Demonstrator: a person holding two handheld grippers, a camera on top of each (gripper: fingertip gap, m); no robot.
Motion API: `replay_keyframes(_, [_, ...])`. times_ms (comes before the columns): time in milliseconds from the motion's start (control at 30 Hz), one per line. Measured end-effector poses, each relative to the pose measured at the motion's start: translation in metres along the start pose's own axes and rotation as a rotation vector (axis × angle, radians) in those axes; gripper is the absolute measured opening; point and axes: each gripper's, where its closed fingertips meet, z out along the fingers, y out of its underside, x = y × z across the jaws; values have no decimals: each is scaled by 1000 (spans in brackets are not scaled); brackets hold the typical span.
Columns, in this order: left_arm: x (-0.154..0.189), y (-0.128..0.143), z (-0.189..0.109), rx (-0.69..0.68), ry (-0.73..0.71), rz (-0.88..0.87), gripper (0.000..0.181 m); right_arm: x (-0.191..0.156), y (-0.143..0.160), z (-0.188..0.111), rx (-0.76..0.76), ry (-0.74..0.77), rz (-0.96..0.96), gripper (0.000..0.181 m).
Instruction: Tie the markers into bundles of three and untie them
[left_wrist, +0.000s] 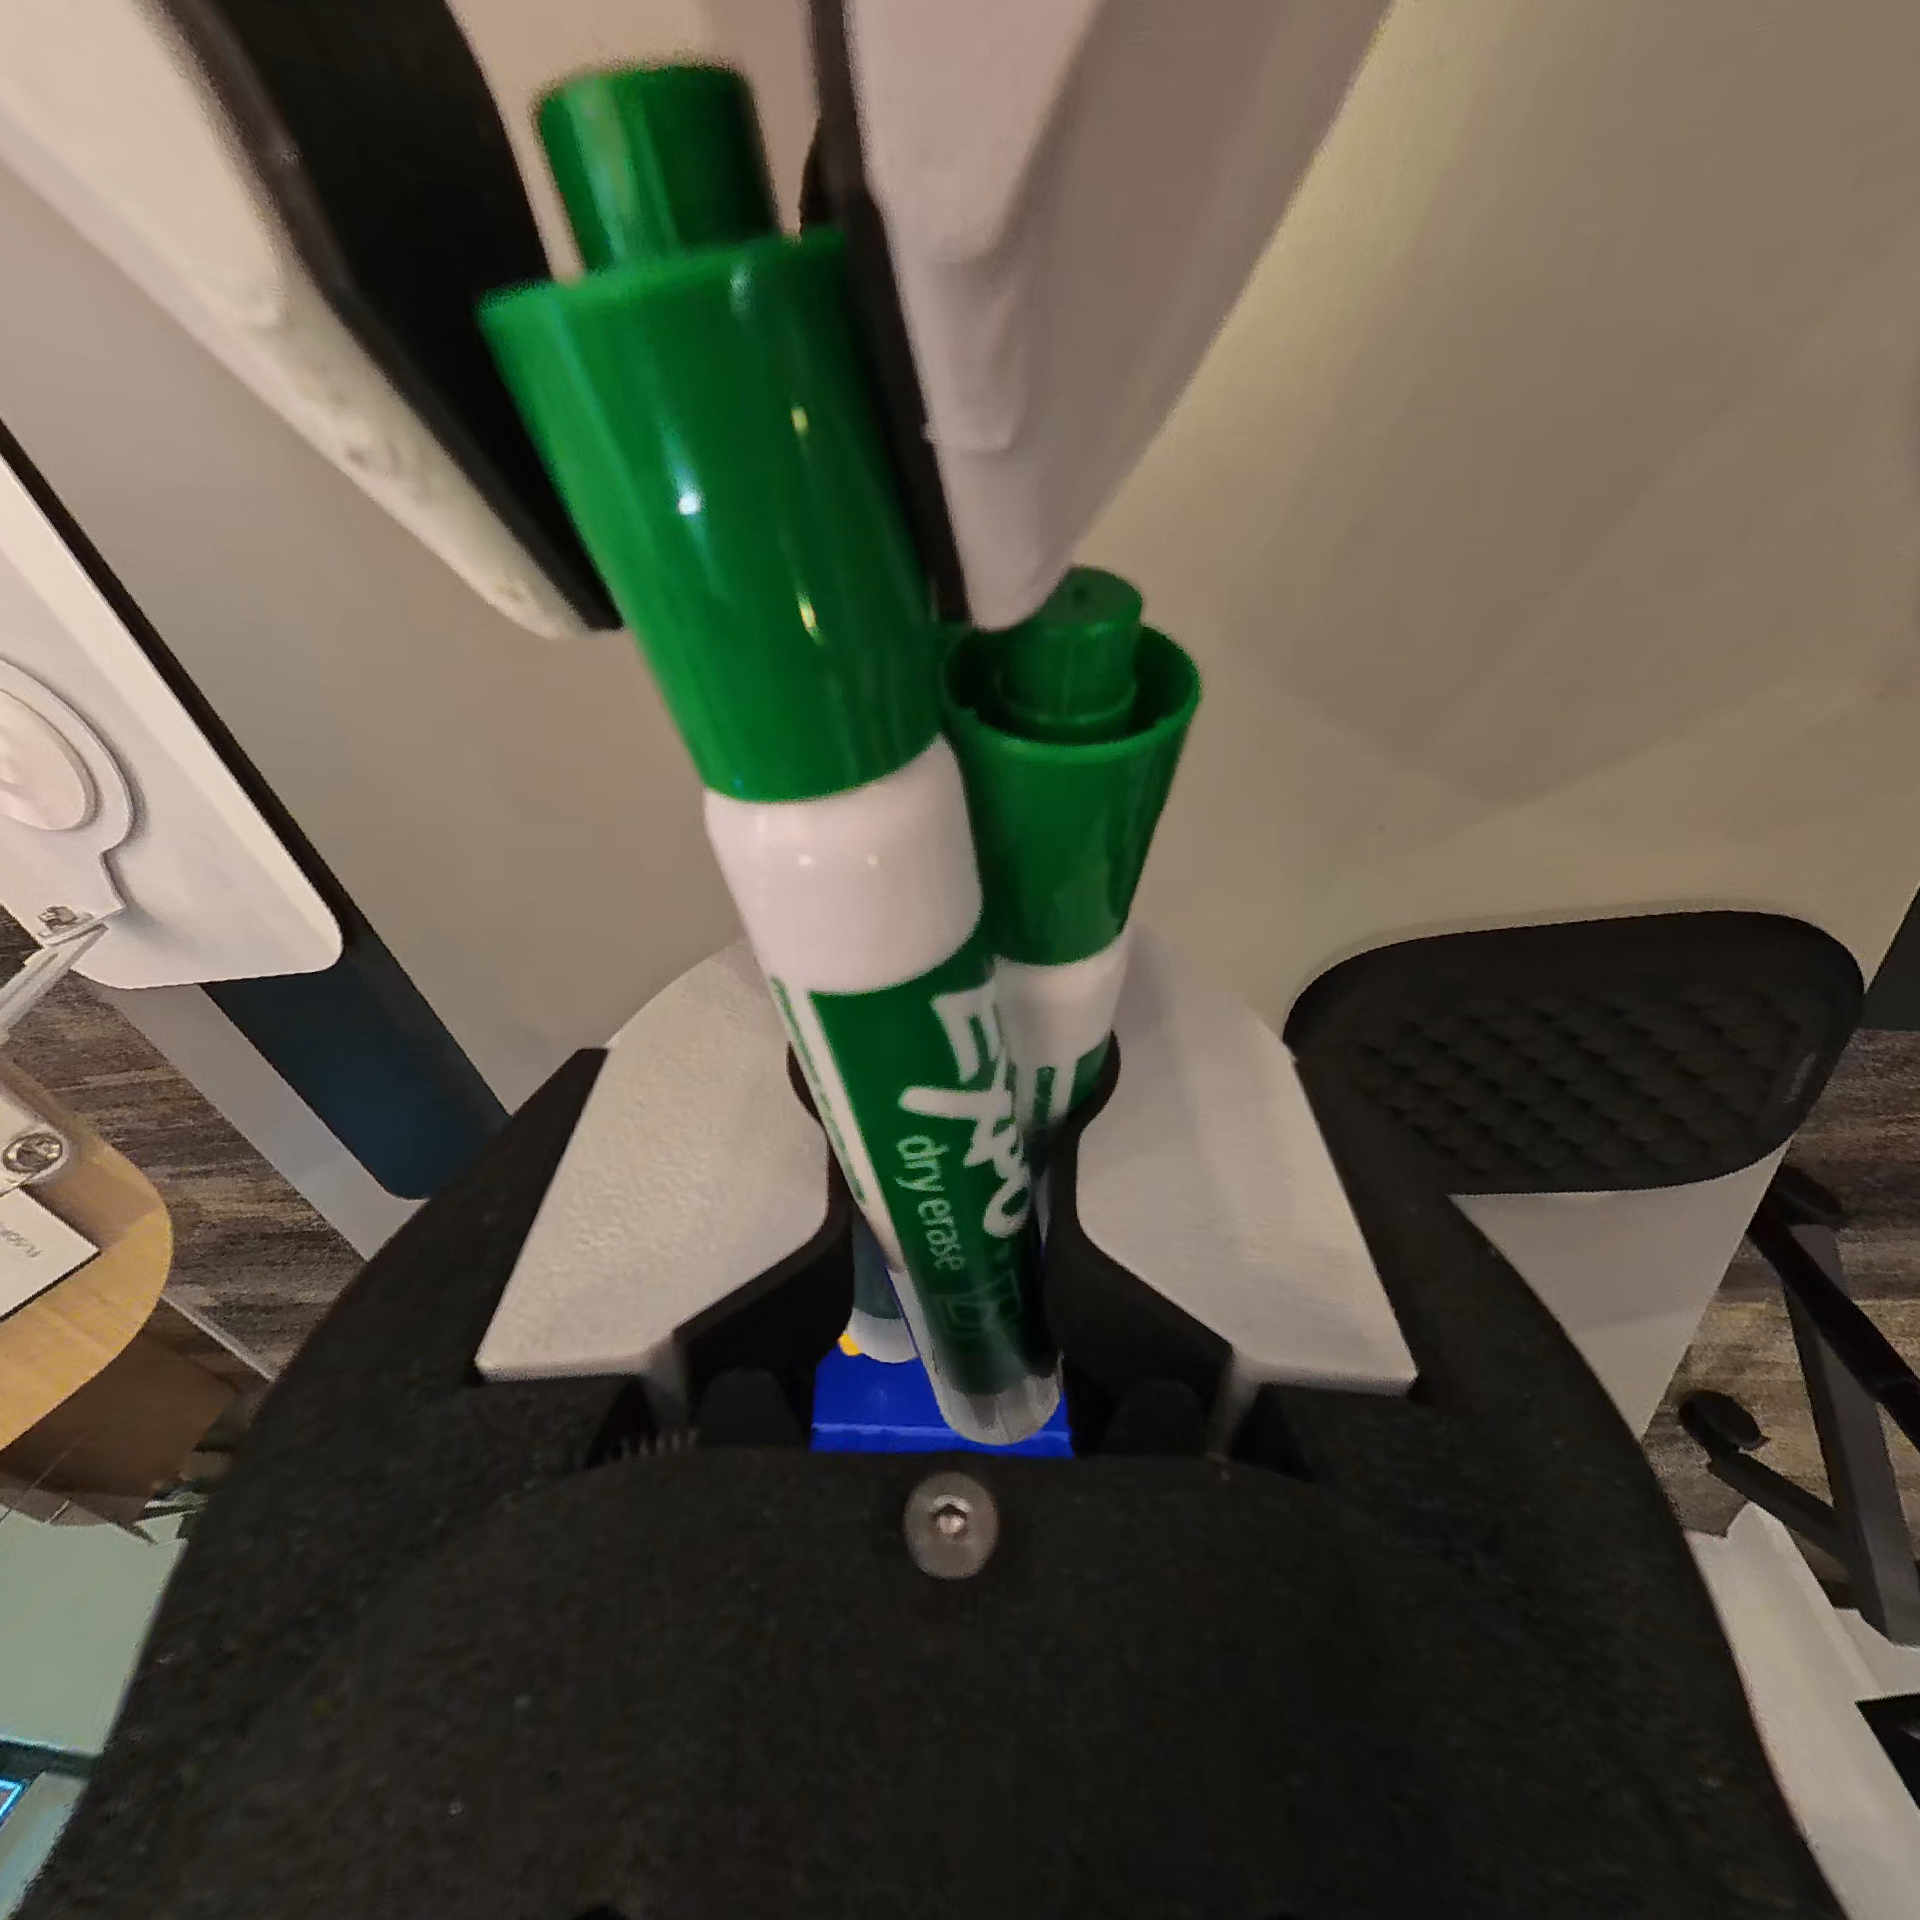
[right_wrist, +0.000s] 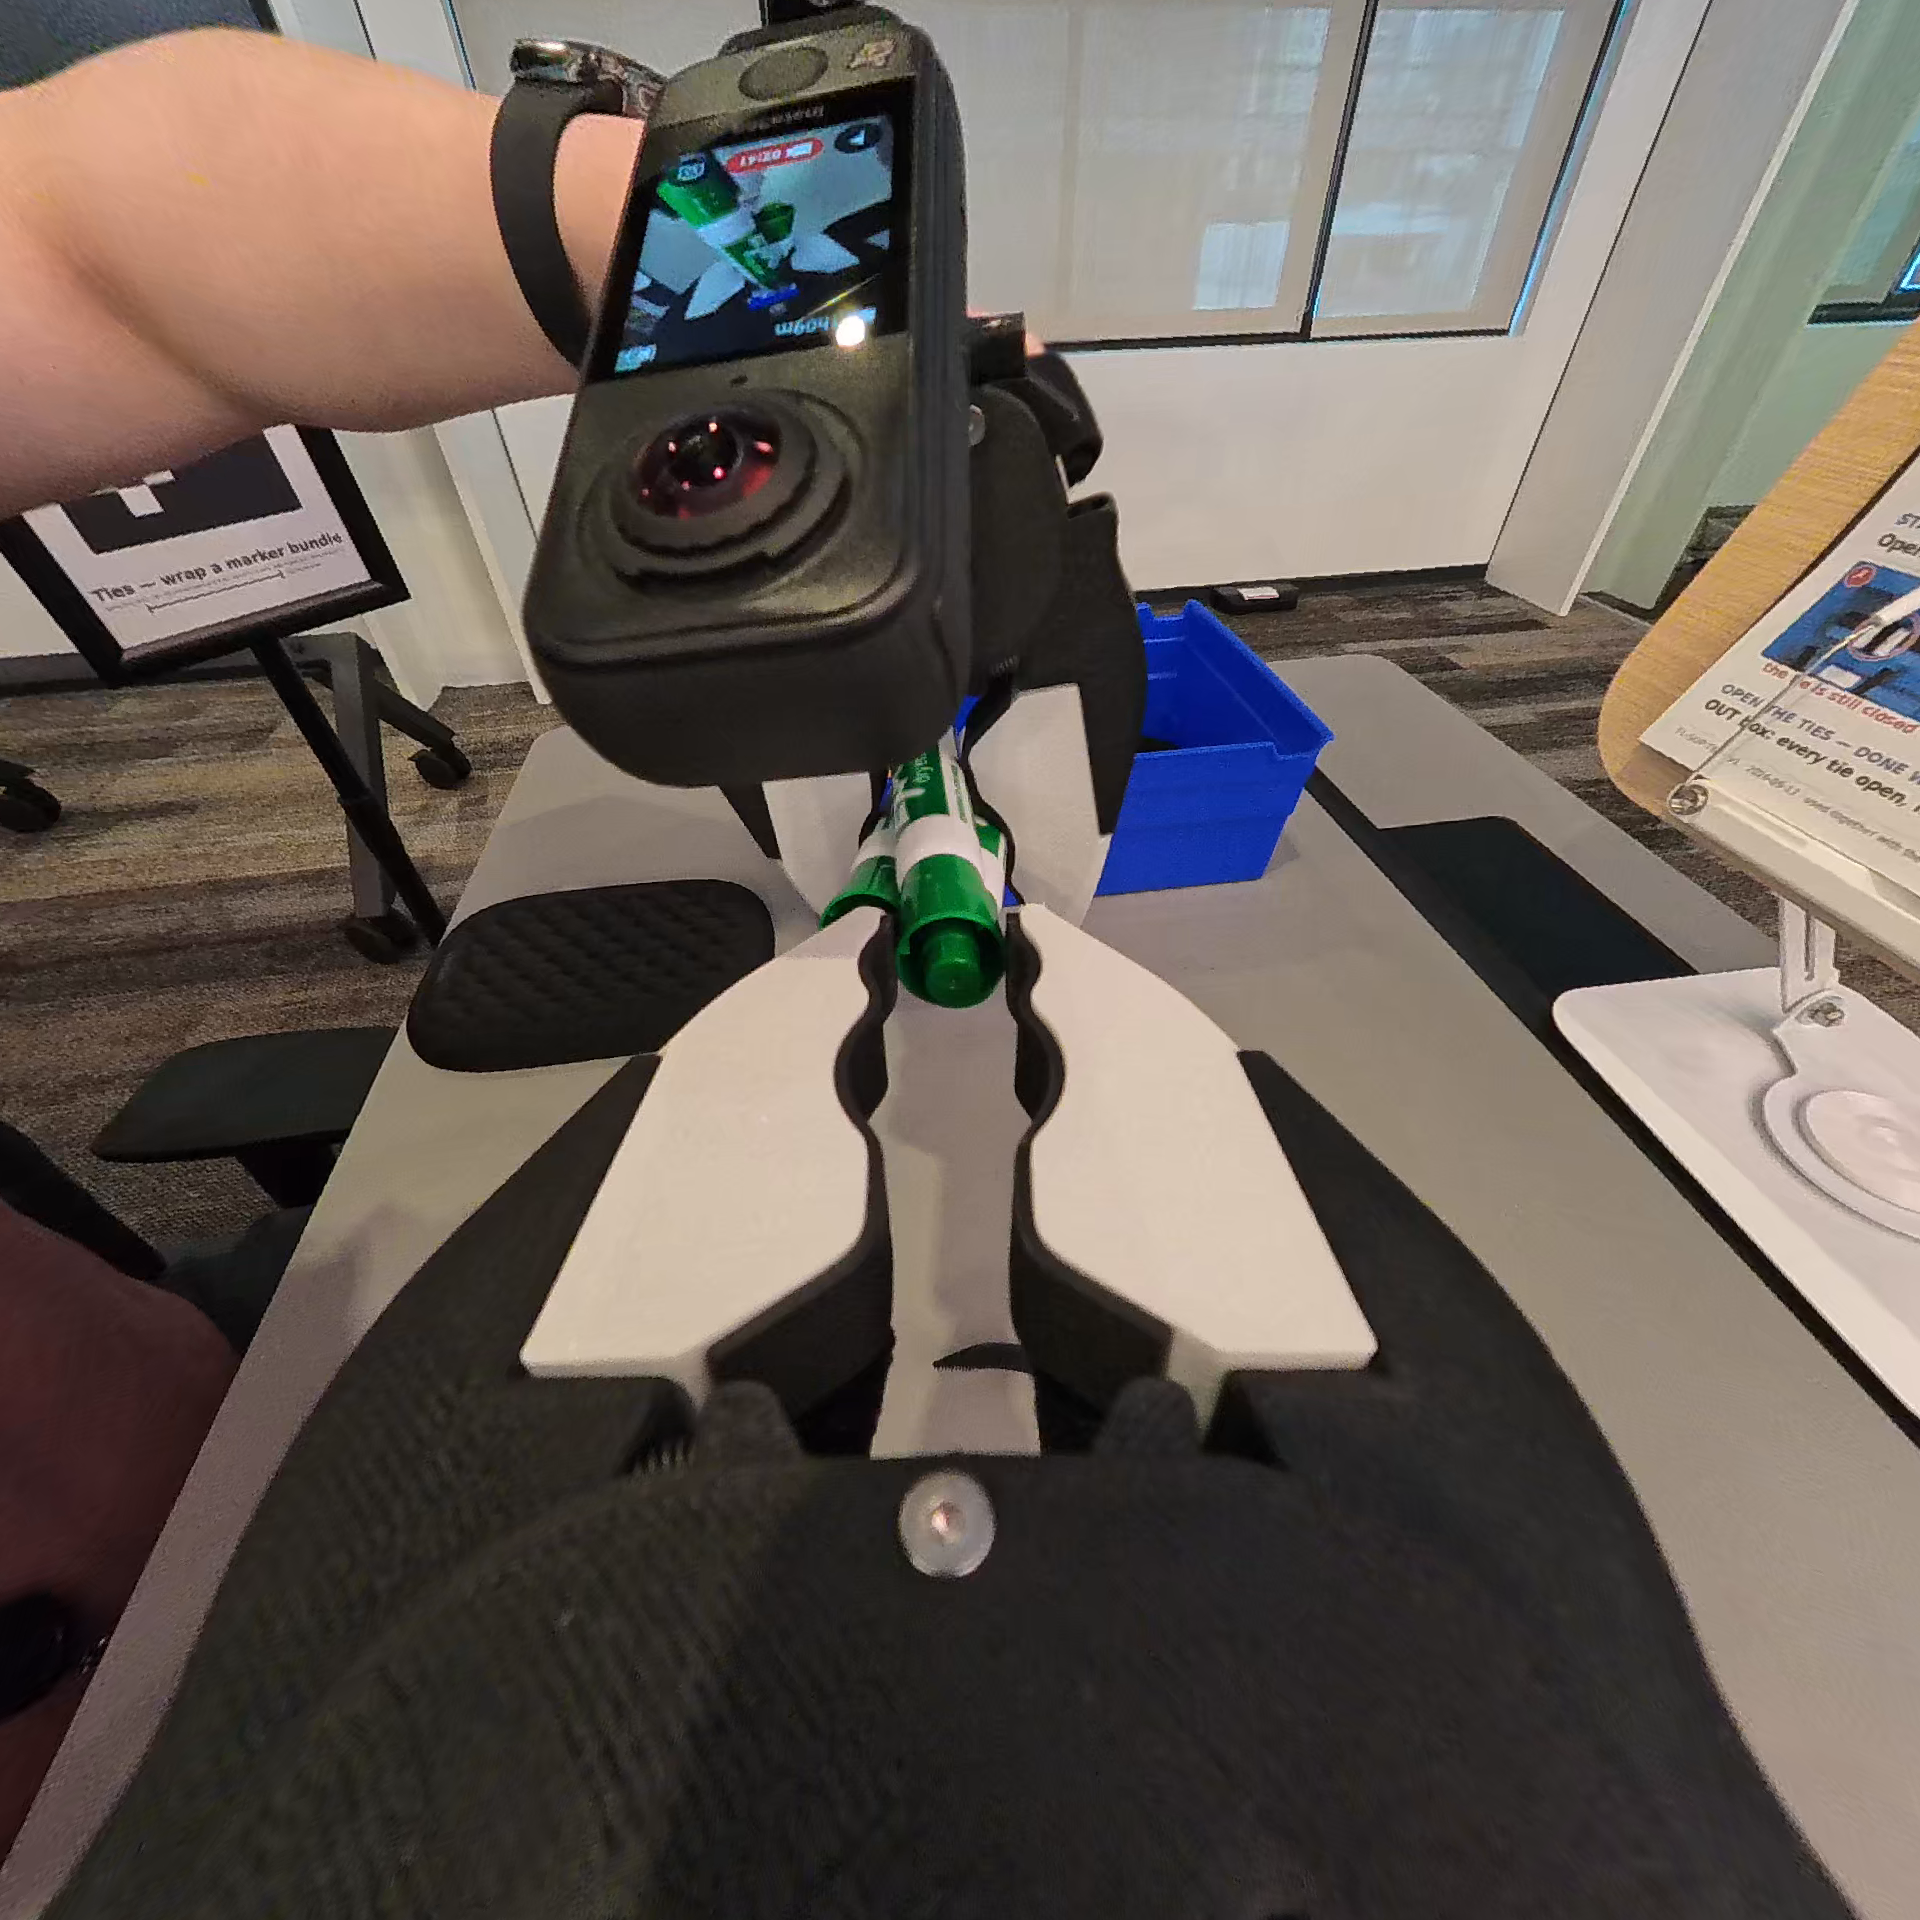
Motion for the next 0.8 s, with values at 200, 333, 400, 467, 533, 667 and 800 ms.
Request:
replay_keyframes(200, [-1,1,-3,-29,0,10,41,1,-1,1,13,-9,4,21])
replay_keyframes(333, [-1,-1,-5,-31,0,12,41,-2,-4,-4,50,-40,-12,26])
replay_keyframes(400, [-2,0,-5,-30,-2,11,41,-1,-7,-10,79,-48,5,23])
replay_keyframes(467, [-2,0,-5,-31,-2,8,41,1,-9,-16,109,-53,25,20])
replay_keyframes(533, [-2,0,-5,-34,-1,9,41,2,-11,-17,121,-62,41,20])
replay_keyframes(667, [-3,1,-5,-47,-6,12,41,2,-10,-16,112,-55,33,20])
replay_keyframes(800, [-4,1,-6,-55,-7,13,41,2,-7,-14,98,-56,36,20])
